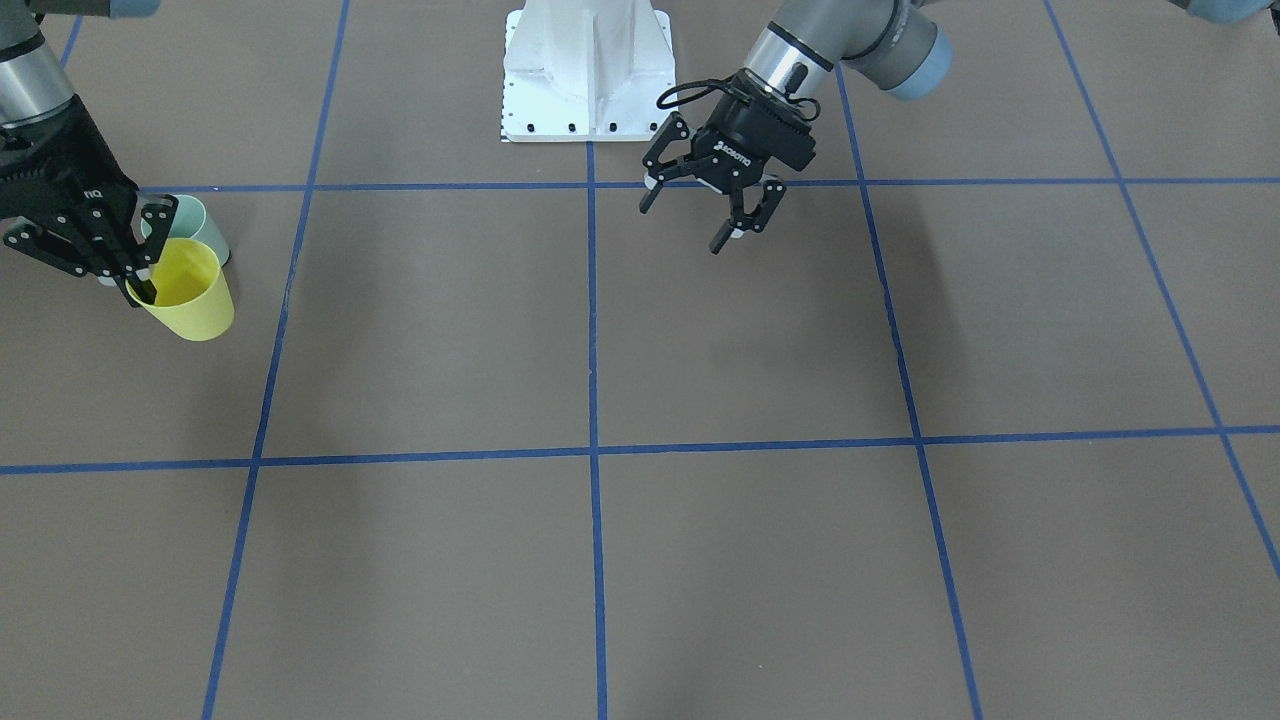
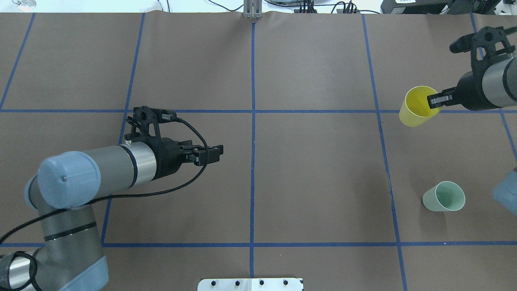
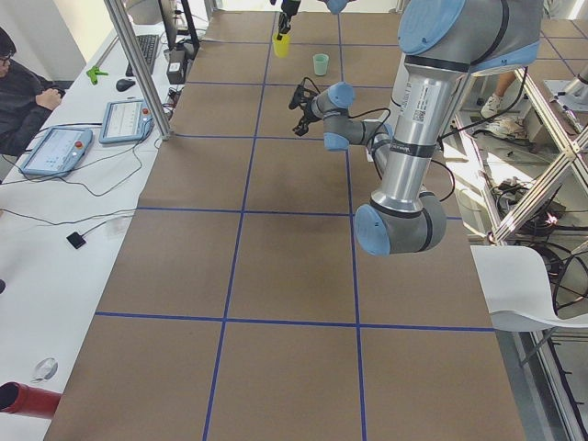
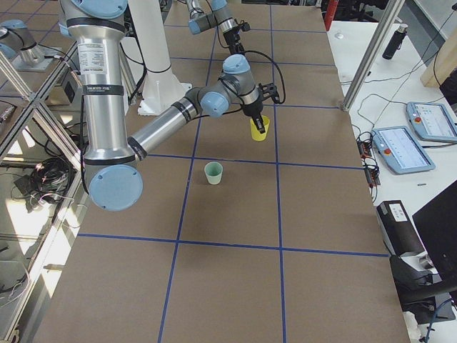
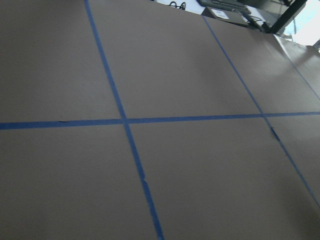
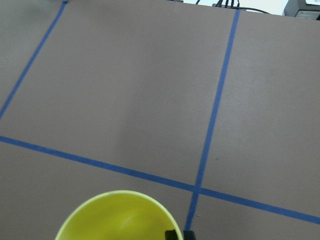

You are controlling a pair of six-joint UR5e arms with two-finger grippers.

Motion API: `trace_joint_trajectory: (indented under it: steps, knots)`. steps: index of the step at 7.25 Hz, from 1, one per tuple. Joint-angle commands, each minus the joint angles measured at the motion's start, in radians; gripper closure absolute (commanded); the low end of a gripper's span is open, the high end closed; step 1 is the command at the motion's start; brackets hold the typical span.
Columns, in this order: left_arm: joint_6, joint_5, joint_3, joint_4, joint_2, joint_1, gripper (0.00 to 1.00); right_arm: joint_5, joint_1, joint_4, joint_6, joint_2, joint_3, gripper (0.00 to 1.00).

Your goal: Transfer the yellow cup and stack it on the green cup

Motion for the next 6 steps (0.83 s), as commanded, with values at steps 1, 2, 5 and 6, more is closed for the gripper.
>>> trace_joint_trajectory:
  steps: [1,2,5,6]
  knots:
    - [0.069,-0.262,-0.049,0.206,0.040,-0.237,0.01,-0.034,-0.007,-0.048,-0.051,-0.140,0.091,1.00]
    - [0.142,-0.306,-0.064,0.219,0.104,-0.300,0.01,-0.031,-0.013,-0.009,-0.053,-0.191,0.095,1.00]
    - [0.182,-0.386,-0.106,0.219,0.169,-0.368,0.01,-0.012,-0.120,0.297,0.060,-0.355,0.066,1.00]
    - [0.182,-0.416,-0.106,0.219,0.169,-0.390,0.01,-0.055,-0.198,0.306,0.158,-0.356,0.066,1.00]
